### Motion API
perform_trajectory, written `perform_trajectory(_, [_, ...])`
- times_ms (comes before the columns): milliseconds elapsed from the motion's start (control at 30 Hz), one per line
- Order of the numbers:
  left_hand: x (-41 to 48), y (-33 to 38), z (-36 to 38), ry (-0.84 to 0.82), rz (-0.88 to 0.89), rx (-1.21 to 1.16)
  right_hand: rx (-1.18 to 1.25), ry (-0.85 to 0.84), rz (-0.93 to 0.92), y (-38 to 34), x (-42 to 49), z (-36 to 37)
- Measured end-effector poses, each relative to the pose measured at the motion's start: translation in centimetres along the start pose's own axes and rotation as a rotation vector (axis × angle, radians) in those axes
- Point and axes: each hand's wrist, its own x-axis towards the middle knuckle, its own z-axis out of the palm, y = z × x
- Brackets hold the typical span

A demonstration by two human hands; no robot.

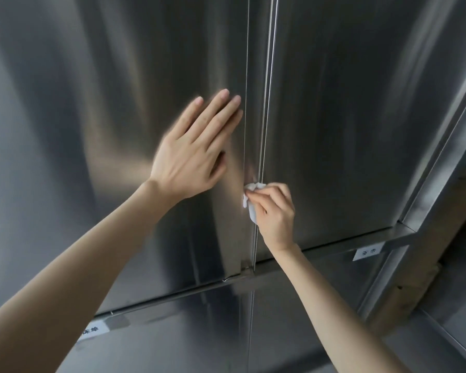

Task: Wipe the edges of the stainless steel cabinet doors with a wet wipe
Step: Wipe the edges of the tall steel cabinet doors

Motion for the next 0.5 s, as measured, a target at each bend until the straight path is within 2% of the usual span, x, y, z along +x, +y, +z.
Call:
perform_trajectory(100, [-3.8, 1.5, 0.4, -0.057, 0.006, 0.009, -0.001, -0.125, 0.019, -0.3, -4.2, -0.7])
perform_trajectory(200, [-5.5, 2.0, 0.7, -0.071, 0.022, 0.017, -0.009, -0.190, -0.051, 0.0, -3.5, -1.2])
perform_trajectory(267, [-5.6, 2.1, 0.9, -0.077, 0.017, 0.022, -0.007, -0.144, -0.064, 0.1, -0.9, -0.9])
perform_trajectory(400, [-5.6, 2.0, 1.1, -0.063, 0.012, 0.027, -0.019, 0.028, 0.022, 0.1, 2.8, 0.3])
perform_trajectory(500, [-5.6, 2.1, 1.2, -0.045, 0.016, 0.020, -0.013, 0.001, 0.055, -0.3, -0.7, 0.1])
